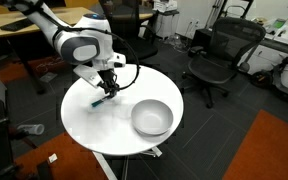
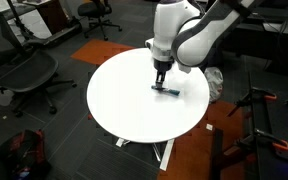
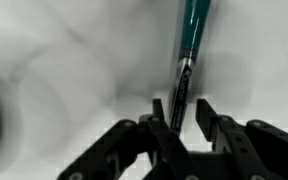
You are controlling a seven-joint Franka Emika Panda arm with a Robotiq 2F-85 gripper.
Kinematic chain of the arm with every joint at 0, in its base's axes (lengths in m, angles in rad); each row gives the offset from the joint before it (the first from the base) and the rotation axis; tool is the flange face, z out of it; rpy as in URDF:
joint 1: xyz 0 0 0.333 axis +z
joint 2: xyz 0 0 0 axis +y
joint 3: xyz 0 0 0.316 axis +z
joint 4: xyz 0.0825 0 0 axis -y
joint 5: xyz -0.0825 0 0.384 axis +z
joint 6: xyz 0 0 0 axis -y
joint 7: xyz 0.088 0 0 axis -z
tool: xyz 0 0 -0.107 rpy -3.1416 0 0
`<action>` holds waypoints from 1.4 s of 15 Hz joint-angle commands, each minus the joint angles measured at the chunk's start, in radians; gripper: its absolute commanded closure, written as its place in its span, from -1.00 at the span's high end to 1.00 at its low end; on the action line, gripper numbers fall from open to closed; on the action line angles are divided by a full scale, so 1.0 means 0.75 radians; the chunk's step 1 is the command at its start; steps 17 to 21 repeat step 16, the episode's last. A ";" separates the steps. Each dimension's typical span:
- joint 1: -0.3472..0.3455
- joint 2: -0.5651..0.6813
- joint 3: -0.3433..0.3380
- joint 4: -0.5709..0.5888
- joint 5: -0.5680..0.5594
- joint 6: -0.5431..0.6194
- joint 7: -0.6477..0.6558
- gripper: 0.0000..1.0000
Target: Remove the marker from the bowl and put it on the table
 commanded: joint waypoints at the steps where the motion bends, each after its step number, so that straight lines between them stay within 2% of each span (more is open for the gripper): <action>1: -0.007 -0.060 0.004 -0.003 -0.015 -0.008 -0.030 0.47; 5: 0.008 -0.166 -0.015 -0.036 -0.041 -0.007 -0.016 1.00; 12: -0.013 -0.263 0.010 -0.058 -0.015 -0.009 -0.045 1.00; 13: 0.004 -0.205 -0.006 -0.006 -0.023 -0.005 -0.005 1.00; 21: 0.005 -0.201 -0.005 -0.005 -0.023 -0.005 -0.005 1.00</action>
